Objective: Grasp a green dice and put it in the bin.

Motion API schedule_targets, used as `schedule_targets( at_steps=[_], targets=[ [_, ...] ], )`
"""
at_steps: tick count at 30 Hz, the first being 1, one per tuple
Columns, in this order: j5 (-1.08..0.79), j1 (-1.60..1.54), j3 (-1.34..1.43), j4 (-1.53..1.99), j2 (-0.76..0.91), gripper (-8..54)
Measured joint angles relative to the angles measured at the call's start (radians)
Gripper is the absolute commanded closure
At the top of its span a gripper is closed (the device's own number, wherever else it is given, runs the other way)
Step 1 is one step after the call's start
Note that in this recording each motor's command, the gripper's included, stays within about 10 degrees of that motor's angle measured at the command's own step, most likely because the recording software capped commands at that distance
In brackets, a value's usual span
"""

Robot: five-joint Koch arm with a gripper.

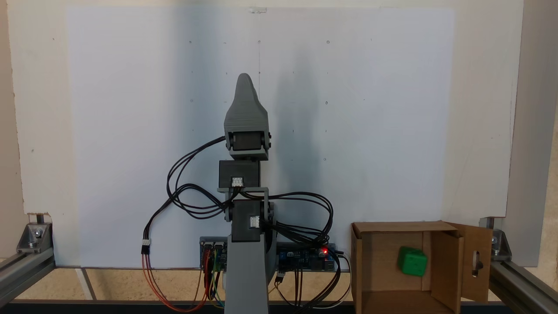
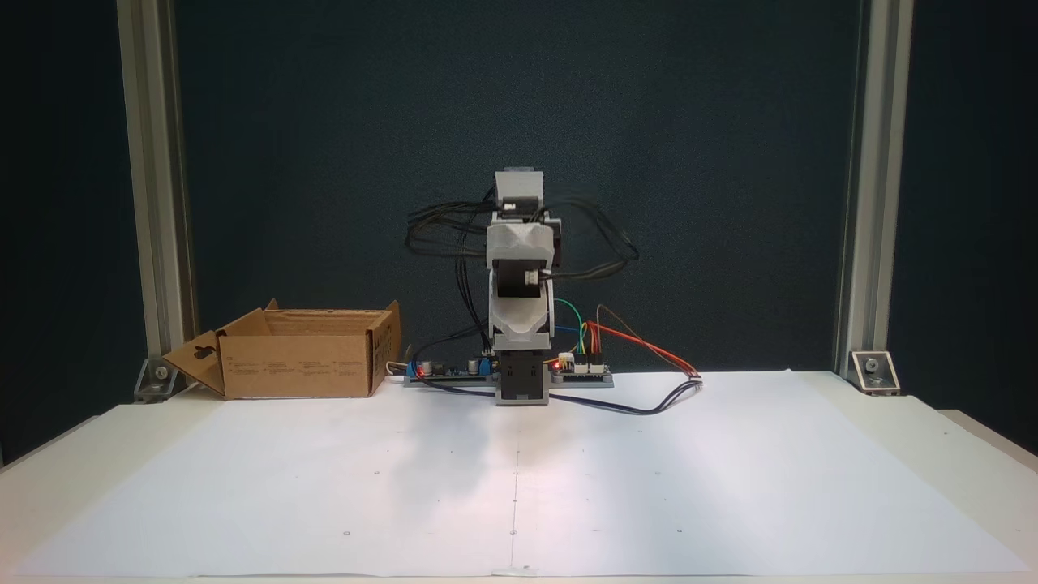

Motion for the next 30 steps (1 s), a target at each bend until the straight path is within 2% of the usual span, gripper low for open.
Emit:
schedule_targets(
  at_steps=[11,26,30],
  targets=[
    [0.0,0.002,0.298,-0.439,0.0,1.9],
    [-0.008,0.041,0.552,-1.025,0.0,1.8],
    [-0.008,0.043,0.558,-1.085,0.0,1.7]
  ],
)
